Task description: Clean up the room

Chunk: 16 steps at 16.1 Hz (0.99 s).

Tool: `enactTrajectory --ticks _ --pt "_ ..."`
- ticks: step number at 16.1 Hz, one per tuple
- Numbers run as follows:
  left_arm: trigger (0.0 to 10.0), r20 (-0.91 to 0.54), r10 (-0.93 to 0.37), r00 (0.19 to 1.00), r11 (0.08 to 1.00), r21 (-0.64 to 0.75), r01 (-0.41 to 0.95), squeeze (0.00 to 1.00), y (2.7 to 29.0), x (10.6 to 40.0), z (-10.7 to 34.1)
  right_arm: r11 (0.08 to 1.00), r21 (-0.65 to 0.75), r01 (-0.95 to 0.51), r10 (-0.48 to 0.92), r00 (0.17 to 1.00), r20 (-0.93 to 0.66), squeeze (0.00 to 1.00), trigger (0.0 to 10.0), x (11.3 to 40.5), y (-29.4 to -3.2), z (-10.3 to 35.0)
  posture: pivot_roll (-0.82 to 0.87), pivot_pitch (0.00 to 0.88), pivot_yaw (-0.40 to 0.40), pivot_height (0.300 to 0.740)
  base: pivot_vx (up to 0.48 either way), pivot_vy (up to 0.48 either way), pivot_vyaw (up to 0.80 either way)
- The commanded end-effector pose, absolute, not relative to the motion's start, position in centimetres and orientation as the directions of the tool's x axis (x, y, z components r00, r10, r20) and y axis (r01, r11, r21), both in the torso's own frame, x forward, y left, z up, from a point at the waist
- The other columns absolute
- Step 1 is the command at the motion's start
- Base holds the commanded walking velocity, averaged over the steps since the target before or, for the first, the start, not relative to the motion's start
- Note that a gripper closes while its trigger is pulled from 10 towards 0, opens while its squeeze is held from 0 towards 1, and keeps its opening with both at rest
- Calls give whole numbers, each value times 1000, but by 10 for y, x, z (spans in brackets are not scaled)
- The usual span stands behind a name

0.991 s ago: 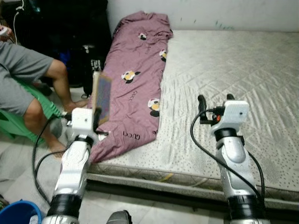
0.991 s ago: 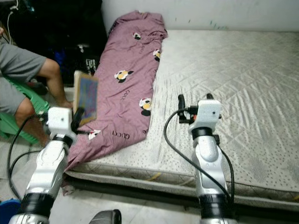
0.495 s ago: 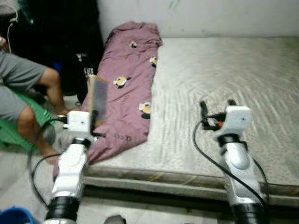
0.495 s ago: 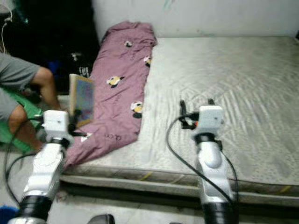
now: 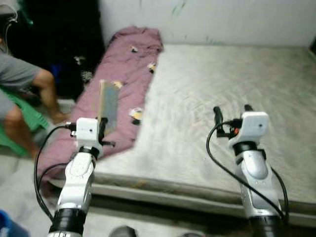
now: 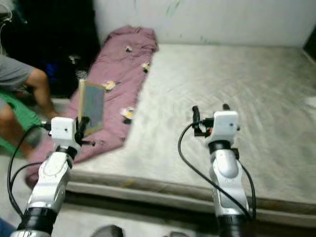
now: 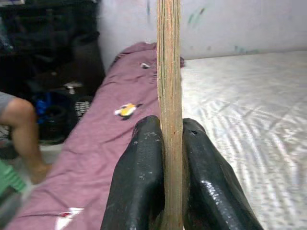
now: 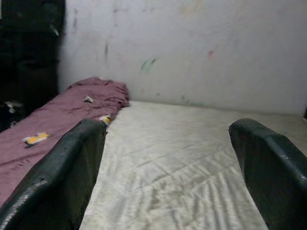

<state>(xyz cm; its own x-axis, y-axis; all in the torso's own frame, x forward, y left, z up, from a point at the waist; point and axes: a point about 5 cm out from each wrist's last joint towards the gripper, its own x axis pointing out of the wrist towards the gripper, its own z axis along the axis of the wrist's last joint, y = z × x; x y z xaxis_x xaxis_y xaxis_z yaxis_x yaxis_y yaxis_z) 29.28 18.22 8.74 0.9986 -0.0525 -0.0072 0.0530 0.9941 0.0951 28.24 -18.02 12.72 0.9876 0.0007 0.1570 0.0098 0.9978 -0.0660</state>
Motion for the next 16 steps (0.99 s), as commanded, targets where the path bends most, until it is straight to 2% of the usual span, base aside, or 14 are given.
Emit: enactTrajectory --ticks 1,3,9,10,11,14,16 --pt "10000 48 -26 998 994 106 21 0 191 296 100 998 -56 -23 31 986 161 0 10000 285 -171 130 -80 0 52 740 0 -424 0" --pt "10000 51 -29 998 993 113 23 0 191 297 101 997 -63 -37 47 985 163 0 10000 284 -168 131 -83 0 52 740 0 -384 0" --pt "10000 62 29 998 996 83 -34 0 200 292 99 996 -78 -38 51 985 167 0 10000 279 -170 132 -83 0 46 740 0 0 0" --pt "10000 60 23 998 996 90 -28 0 202 287 97 995 -99 -31 47 985 165 0 10000 276 -173 131 -81 0 43 740 0 0 0" --pt "10000 37 24 999 996 85 -27 0 205 275 91 991 -131 -9 26 992 125 0 10000 263 -189 124 -81 0 38 740 0 0 0" --pt "10000 23 34 999 996 81 -35 0 208 265 87 987 -157 -16 24 998 50 0 10000 238 -204 110 -80 0 29 740 0 0 0" --pt "10000 10 19 1000 996 82 -20 0 209 261 85 988 -154 -12 18 999 37 0 10000 232 -204 108 -86 0 31 740 0 0 0"
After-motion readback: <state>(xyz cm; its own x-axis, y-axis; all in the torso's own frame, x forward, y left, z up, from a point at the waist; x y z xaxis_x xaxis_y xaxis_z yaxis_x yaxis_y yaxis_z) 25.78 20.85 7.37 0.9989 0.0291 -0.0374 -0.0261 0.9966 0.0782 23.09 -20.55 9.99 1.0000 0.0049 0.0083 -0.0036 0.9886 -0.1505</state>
